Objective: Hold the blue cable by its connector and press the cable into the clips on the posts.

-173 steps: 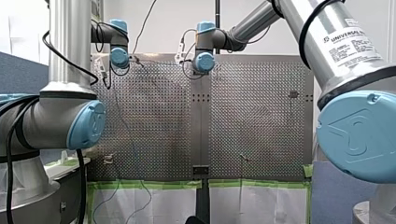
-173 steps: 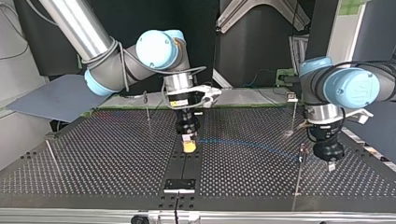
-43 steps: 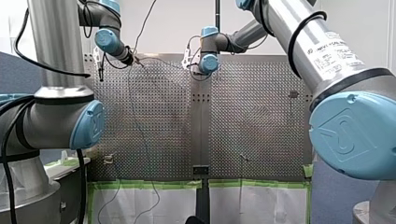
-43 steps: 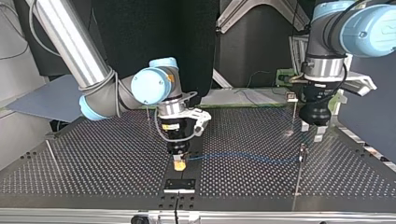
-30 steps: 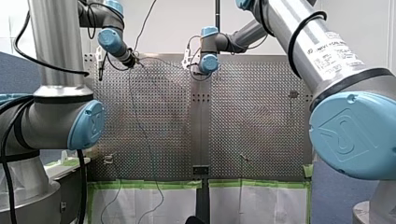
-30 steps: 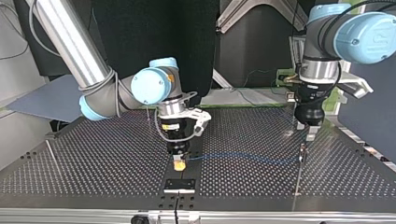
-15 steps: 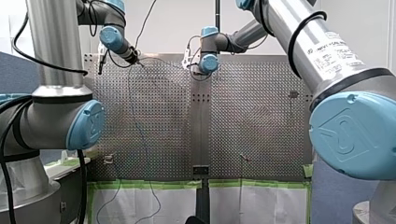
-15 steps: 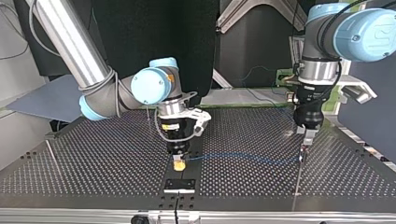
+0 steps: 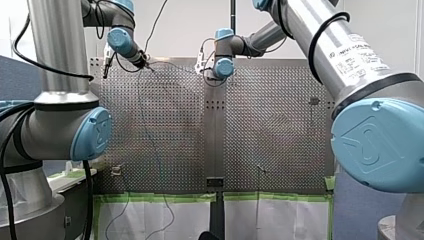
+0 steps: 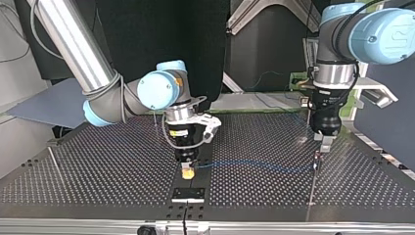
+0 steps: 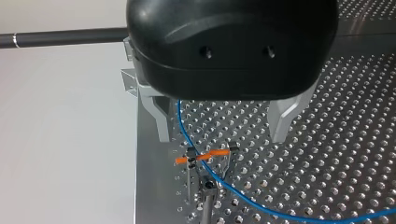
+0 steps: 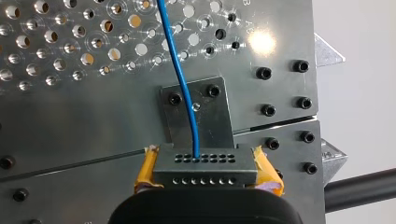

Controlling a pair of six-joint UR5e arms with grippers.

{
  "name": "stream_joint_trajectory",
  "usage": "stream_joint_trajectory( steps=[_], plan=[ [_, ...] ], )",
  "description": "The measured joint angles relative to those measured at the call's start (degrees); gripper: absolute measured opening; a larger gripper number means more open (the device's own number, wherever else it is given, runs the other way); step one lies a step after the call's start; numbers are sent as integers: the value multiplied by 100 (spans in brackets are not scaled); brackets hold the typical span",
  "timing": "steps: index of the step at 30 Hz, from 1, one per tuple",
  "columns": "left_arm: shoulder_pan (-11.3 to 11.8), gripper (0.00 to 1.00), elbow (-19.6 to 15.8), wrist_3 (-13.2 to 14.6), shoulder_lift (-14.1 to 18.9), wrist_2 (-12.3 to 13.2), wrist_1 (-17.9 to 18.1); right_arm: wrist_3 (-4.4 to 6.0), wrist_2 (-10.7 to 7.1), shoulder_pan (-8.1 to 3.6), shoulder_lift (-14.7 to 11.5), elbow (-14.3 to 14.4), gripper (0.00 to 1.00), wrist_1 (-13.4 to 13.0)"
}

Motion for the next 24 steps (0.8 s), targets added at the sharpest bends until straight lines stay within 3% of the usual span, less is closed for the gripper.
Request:
stream_joint_trajectory(
  steps=[24],
  plan=[
    [-143, 99, 0, 1, -6, -55, -1, -10, -4, 0, 0, 2, 0, 26]
  ],
)
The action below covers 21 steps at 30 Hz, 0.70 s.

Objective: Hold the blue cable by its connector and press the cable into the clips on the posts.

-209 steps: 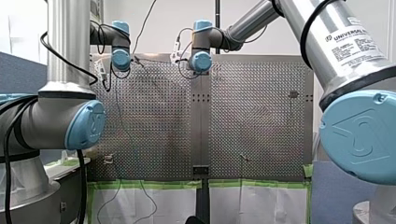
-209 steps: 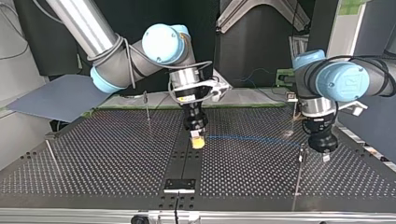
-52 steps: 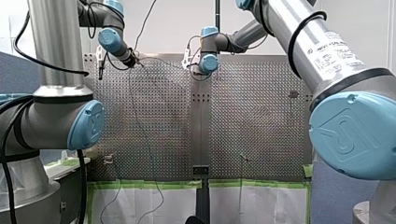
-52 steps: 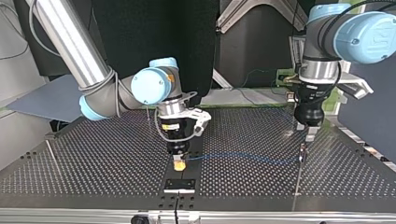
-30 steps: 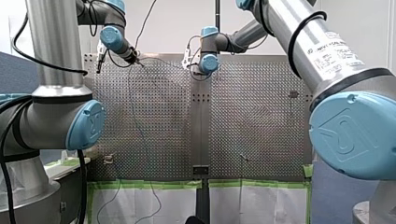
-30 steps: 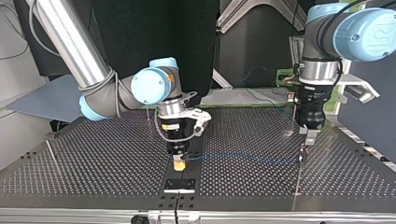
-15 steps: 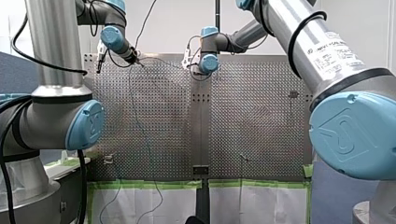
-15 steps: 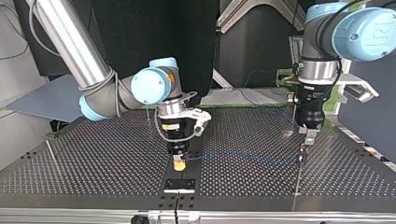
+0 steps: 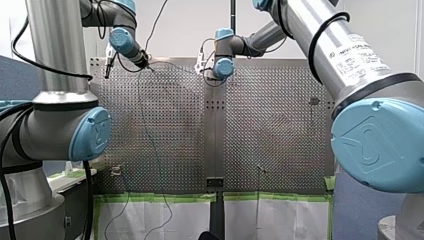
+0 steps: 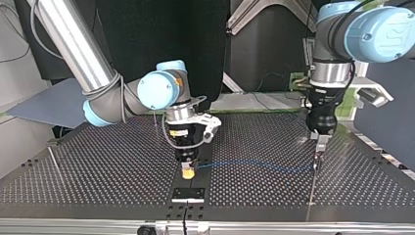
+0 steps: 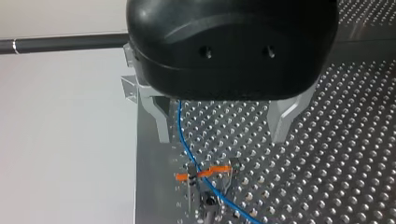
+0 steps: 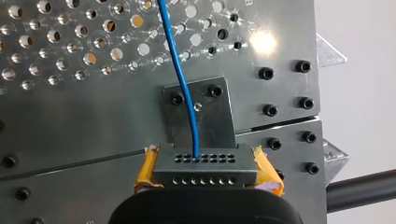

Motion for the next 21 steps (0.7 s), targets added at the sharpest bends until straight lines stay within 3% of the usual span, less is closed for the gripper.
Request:
stream_joint_trajectory(
  steps=[10, 21],
  plan=[
    [-304, 99, 105, -122, -69, 265, 31, -58, 8, 0, 0, 6, 0, 18],
    [-804, 99, 591, -135, -469, -131, 87, -61, 5, -22, 0, 7, 0, 17]
  ],
)
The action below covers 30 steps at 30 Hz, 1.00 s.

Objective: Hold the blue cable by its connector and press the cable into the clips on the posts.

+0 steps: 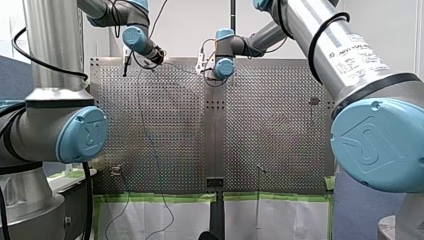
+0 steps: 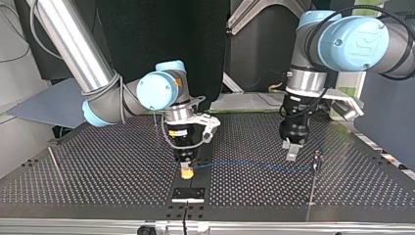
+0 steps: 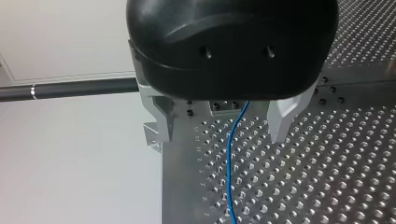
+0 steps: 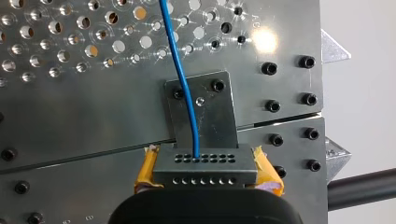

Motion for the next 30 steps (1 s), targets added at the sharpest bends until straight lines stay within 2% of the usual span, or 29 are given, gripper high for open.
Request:
stream_joint_trajectory(
  steps=[4, 8, 18, 26, 30],
  plan=[
    [-222, 99, 191, 114, -223, -224, 0, 0, -1, 2, 0, 0, 0, 1],
    [-332, 99, 257, 153, -417, -438, 5, 0, -1, 0, 0, 0, 0, 1],
    [-286, 99, 512, 249, -845, -958, 194, 0, -1, 1, 0, 0, 0, 4],
    [-286, 99, 717, 270, -906, -1348, 297, 0, 1, -1, 0, 0, 0, 1],
    [-302, 99, 817, 278, -943, -1397, 327, 0, 2, -3, 0, 0, 0, 1]
  ],
)
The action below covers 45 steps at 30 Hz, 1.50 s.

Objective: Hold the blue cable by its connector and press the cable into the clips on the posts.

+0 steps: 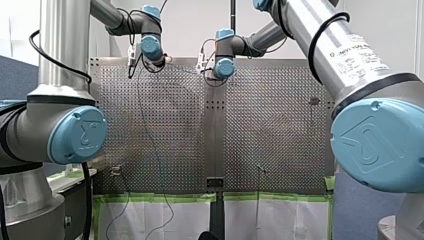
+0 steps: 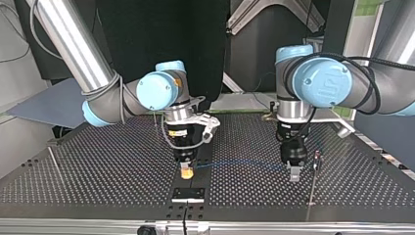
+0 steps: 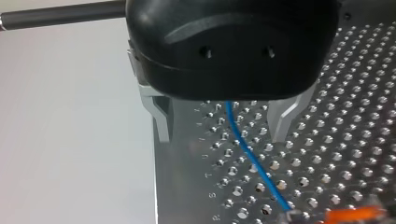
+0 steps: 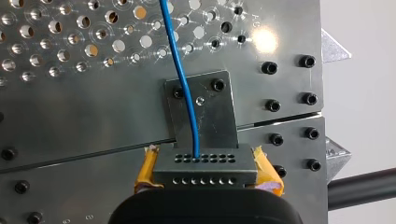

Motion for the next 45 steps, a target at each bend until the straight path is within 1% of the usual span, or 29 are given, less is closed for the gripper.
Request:
stream_joint_trajectory(
  steps=[5, 8, 14, 17, 28, 32, 33, 34, 35, 36, 37, 38, 39, 42, 45],
  plan=[
    [-71, 99, 144, 42, -190, -20, -83, 0, 4, 4, 0, 0, 0, 0],
    [-92, 99, 199, 30, -271, -71, -70, -2, 0, 2, 0, 0, 0, 0],
    [-84, 99, 366, 11, -342, -231, -10, -15, -2, 2, 0, 0, 0, 1],
    [-82, 99, 417, 13, -385, -253, -17, -17, -2, 3, 0, 0, 0, 1],
    [-86, 99, 435, 13, -419, -265, -36, -26, -4, 23, 0, -1, 0, 11],
    [-90, 99, 435, 8, -419, -363, -52, -26, -4, 24, 0, 0, 0, 20],
    [-93, 78, 434, 7, -419, -399, -54, -27, -4, 24, 0, 0, 0, 22],
    [-95, 78, 433, 8, -419, -437, -55, -27, -4, 25, 0, 0, 0, 23],
    [-97, 60, 433, 10, -419, -490, -56, -28, -4, 25, 0, 1, 0, 25],
    [-99, 29, 433, 10, -419, -530, -59, -28, -4, 25, 0, 1, 0, 28],
    [-100, 29, 432, 9, -419, -573, -60, -30, -4, 25, 0, 1, 0, 30],
    [-103, 18, 431, 5, -419, -637, -63, -32, -4, 25, 0, 1, 0, 32],
    [-106, 0, 431, 1, -419, -685, -64, -35, -4, 25, 0, 1, 0, 33],
    [-118, 0, 429, -9, -419, -811, -74, -45, -4, 25, 0, 1, 0, 34],
    [-134, 0, 406, -28, -419, -798, -32, -50, -4, 25, 0, 1, 0, 35]
  ],
)
